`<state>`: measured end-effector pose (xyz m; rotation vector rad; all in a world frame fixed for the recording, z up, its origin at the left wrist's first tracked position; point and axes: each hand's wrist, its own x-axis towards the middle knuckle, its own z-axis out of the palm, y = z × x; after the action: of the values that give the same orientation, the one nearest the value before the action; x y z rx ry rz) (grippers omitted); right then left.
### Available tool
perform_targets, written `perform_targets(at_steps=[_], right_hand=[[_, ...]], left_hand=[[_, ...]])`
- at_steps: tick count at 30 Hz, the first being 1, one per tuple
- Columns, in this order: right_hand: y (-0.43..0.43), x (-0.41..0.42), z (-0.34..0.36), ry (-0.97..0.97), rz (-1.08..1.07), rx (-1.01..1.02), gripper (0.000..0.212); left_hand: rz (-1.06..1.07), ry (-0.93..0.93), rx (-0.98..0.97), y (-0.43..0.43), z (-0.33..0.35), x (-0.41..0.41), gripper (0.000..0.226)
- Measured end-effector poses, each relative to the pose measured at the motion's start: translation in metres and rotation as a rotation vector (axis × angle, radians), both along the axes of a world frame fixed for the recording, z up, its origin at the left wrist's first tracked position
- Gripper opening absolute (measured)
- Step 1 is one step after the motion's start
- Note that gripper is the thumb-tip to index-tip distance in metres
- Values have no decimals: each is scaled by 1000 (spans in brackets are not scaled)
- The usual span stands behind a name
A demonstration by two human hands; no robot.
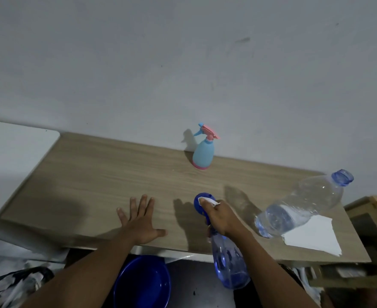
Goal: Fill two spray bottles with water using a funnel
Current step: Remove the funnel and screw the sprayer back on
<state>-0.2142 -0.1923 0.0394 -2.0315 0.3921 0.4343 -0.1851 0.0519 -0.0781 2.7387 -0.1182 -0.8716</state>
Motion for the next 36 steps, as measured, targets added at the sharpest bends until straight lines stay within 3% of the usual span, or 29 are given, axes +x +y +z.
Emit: perform_targets(at_steps=[5, 13, 20, 32, 36], right_hand=[[-10, 5, -8, 8, -20, -65, 61], [-48, 24, 31, -271, -156, 49, 16], [-97, 91, 38, -574, -347, -202, 23], [-115, 193, 21, -527, -182, -363, 24], [-118, 204, 27, -503, -107, -330, 31]], left_hand=[[17, -38, -3, -2, -1, -1, 123], [95, -262, -4, -12, -11, 4, 104], [123, -377, 27, -19, -17, 8, 100], [131, -408, 69, -20, -23, 13, 98], [138, -413, 53, -21, -22, 13, 97]])
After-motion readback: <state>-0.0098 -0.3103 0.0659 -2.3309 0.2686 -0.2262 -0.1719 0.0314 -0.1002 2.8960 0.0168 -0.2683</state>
